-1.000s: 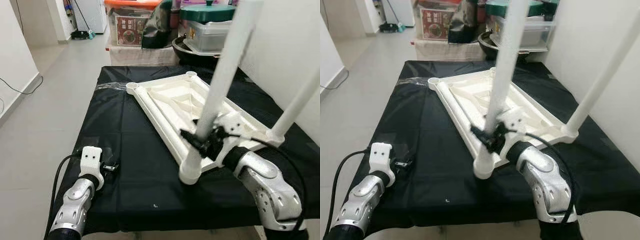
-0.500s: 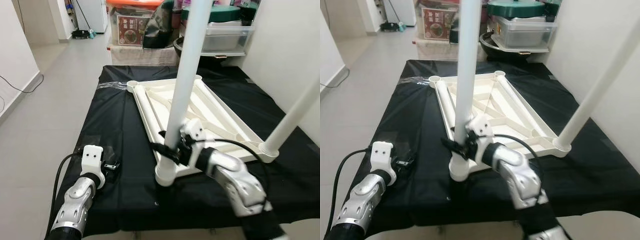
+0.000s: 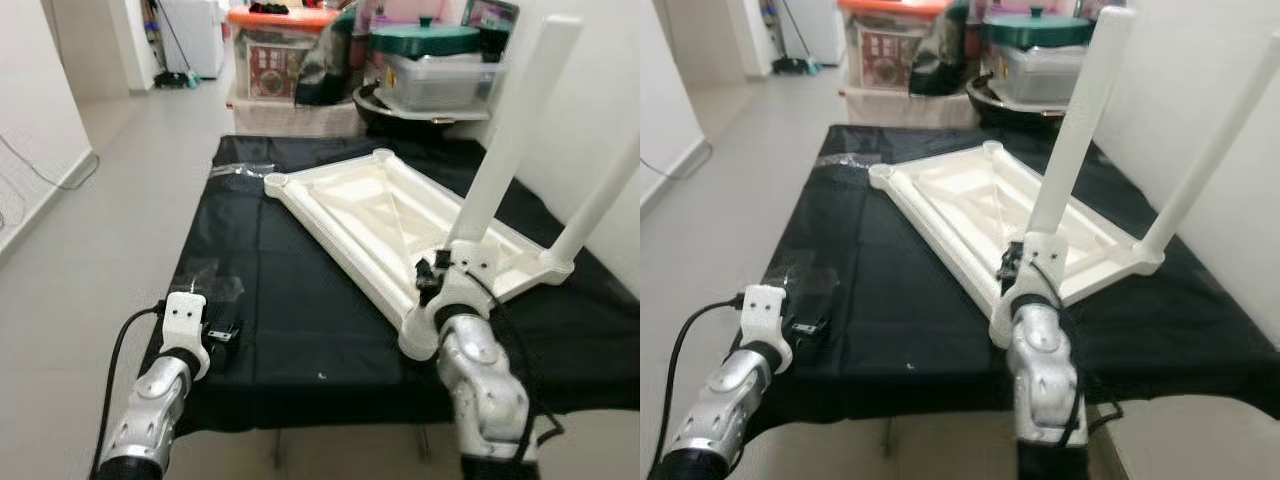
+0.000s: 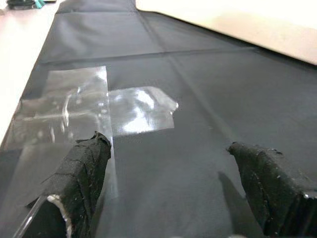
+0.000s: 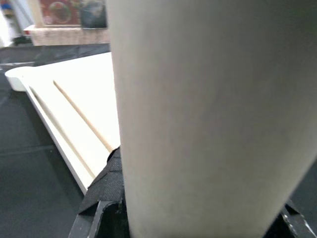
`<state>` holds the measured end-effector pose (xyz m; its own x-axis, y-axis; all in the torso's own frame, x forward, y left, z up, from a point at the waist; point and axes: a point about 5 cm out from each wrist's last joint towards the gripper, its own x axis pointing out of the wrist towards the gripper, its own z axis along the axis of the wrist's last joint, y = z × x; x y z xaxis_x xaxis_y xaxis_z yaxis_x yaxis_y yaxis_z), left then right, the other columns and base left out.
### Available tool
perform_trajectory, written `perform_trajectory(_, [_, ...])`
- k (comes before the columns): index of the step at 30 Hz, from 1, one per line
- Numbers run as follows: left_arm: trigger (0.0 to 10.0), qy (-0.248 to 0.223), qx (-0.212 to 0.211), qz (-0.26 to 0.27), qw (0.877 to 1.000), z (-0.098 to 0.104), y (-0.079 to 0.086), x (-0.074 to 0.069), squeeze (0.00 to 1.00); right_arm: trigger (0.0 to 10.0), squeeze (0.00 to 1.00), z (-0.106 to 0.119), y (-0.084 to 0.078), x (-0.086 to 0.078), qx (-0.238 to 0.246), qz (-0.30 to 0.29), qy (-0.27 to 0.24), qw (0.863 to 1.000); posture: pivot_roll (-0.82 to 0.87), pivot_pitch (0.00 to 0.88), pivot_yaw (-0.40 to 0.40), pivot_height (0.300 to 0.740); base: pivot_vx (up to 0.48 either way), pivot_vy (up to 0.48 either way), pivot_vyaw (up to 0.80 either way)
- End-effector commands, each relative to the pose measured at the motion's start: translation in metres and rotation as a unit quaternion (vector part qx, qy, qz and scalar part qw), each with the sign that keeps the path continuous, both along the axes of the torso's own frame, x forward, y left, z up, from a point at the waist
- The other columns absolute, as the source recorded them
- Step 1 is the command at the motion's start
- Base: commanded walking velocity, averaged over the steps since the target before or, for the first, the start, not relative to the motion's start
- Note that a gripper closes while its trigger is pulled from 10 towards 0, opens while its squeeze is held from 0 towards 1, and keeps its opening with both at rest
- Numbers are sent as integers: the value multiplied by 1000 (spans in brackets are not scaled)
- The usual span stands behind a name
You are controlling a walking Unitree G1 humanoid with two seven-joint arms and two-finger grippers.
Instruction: Building children table
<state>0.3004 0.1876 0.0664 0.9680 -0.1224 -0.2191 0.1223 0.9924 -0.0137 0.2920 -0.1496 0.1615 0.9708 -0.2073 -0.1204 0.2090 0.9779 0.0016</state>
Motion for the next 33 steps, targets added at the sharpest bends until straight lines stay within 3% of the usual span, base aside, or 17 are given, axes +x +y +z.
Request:
perform_trajectory(1, [10000,4,5,-10,1000,-1,-4,3,0,10000,0,-6,0,-1,-16,6,24,1000,79,0,-51,740,0,0,0])
perform_trajectory(2, [10000,4,5,-10,1000,-1,-4,3,0,10000,0,-6,0,-1,-16,6,24,1000,79,0,-51,740,0,0,0])
perform_trajectory(3, [10000,3,6,-10,1000,-1,-4,5,0,10000,235,-1,-2,1,10,21,-1,1000,78,0,-51,740,0,0,0])
perform_trajectory(5, [10000,2,6,-9,1000,0,-4,6,0,10000,235,1,-3,2,15,26,-12,999,78,0,-51,740,0,0,0])
perform_trajectory(6, [10000,1,4,-7,1000,0,-5,6,0,10000,1000,7,-4,5,24,46,-28,998,78,0,-58,740,0,0,0])
perform_trajectory(9, [10000,0,3,-7,1000,0,-6,7,0,10000,1000,15,-4,9,26,80,-44,995,83,0,-64,740,0,0,0])
perform_trajectory(10, [10000,-1,2,-6,1000,0,-7,5,0,10000,0,27,-3,12,36,142,-69,987,85,0,-69,740,0,0,0])
perform_trajectory(13, [10000,2,0,-4,1000,-3,-6,1,0,10000,0,44,-1,12,27,268,-113,956,87,0,-74,740,0,0,0])
perform_trajectory(14, [10000,5,1,-3,1000,-6,-6,1,0,10000,0,49,4,4,3,377,-128,917,92,0,-77,740,0,0,0])
perform_trajectory(16, [10000,5,0,-2,1000,-5,-7,1,0,10000,0,48,7,-2,-6,435,-123,892,92,0,-77,740,0,0,0])
perform_trajectory(21, [10000,1,0,-4,1000,-3,-7,4,0,10000,0,44,13,-6,-3,488,-114,865,97,0,-86,740,0,0,0])
perform_trajectory(23, [10000,-1,0,0,1000,-2,-5,5,0,10000,0,30,25,-12,-11,543,-90,835,103,0,-90,740,0,0,0])
perform_trajectory(28, [10000,-2,-2,1,1000,-2,-7,3,0,10000,0,12,39,-9,-12,551,-66,832,116,0,-94,740,0,0,0])
perform_trajectory(29, [10000,-1,-1,-2,1000,-3,-7,-1,0,3608,0,9,40,-1,-13,528,-68,847,119,0,-91,740,0,0,0])
perform_trajectory(30, [10000,0,-1,-2,1000,-4,-7,-2,0,3608,0,9,40,0,-12,526,-71,847,119,0,-91,740,0,0,0])
perform_trajectory(31, [10000,4,1,-1,1000,-6,-5,-3,0,0,0,8,39,0,-6,531,-74,844,119,0,-89,740,0,0,0])
perform_trajectory(33, [10000,6,3,0,1000,-8,-4,-4,0,0,0,8,38,-1,2,538,-77,839,115,0,-88,740,0,0,0])
